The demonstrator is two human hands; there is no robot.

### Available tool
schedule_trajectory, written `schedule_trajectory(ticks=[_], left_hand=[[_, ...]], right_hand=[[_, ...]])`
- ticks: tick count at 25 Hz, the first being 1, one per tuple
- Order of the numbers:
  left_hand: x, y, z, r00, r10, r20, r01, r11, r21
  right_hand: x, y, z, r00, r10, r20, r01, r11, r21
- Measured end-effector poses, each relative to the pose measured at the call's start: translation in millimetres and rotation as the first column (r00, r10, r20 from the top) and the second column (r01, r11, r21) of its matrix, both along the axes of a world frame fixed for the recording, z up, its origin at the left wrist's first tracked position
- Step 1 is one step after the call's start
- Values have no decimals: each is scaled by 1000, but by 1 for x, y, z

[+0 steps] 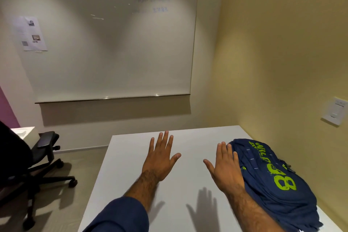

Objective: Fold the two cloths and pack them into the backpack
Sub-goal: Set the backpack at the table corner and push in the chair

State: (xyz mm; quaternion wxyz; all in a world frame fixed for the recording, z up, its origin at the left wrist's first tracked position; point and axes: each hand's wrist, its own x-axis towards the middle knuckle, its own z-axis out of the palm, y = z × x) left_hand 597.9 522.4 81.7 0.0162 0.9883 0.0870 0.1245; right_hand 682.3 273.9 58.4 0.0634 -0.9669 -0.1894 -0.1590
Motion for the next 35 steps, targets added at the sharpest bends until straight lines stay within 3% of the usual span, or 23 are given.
schedule_trajectory(ticks=[12, 22, 29, 35], left_hand=[[-92, -43, 10, 995, -90, 50, 93, 994, -65], [-157, -133, 4, 968, -251, 27, 252, 967, -37], [-199, -161, 13, 888, -456, 56, 460, 884, -82], [-261, -161, 2, 757, -651, 54, 653, 752, -95]], right_hand=[[-136, -38, 34, 996, -79, -41, 75, 994, -84], [-249, -134, 29, 952, -295, -79, 288, 953, -91], [-340, -149, 37, 864, -486, -130, 484, 874, -46], [-451, -119, 56, 758, -647, -86, 642, 763, -76]])
